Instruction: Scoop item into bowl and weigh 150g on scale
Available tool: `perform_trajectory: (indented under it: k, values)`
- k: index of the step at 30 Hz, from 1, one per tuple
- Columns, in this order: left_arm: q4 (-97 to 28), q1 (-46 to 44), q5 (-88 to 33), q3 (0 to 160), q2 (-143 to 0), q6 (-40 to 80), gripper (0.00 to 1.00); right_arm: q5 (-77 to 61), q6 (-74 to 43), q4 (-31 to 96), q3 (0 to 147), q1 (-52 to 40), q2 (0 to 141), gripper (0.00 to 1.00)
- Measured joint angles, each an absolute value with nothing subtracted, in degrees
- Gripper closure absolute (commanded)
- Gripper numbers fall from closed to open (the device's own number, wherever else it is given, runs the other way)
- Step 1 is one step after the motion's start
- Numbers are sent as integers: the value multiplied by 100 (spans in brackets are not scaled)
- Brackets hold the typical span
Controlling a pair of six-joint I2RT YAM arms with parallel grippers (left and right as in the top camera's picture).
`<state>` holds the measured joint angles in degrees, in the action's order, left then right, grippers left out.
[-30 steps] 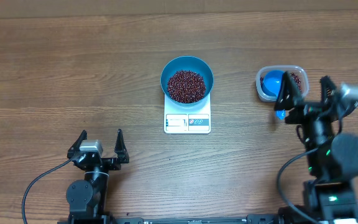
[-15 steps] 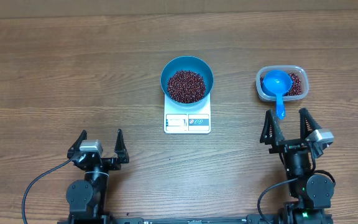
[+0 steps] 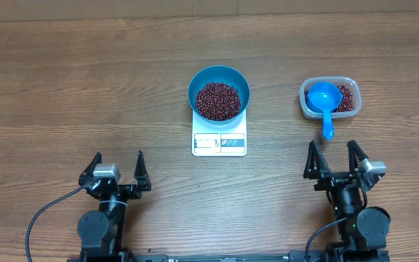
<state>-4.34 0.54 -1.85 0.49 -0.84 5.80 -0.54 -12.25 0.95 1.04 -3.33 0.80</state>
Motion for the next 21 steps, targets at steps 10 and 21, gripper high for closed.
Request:
perform_trajectory:
  k: [10, 21]
  values:
    - [-434, 54, -185, 49, -84, 580, 1, -43, -1155, 515, 104, -309, 80, 0]
    - [-434, 54, -185, 49, -84, 580, 0, -69, -633, 519, 104, -309, 80, 0]
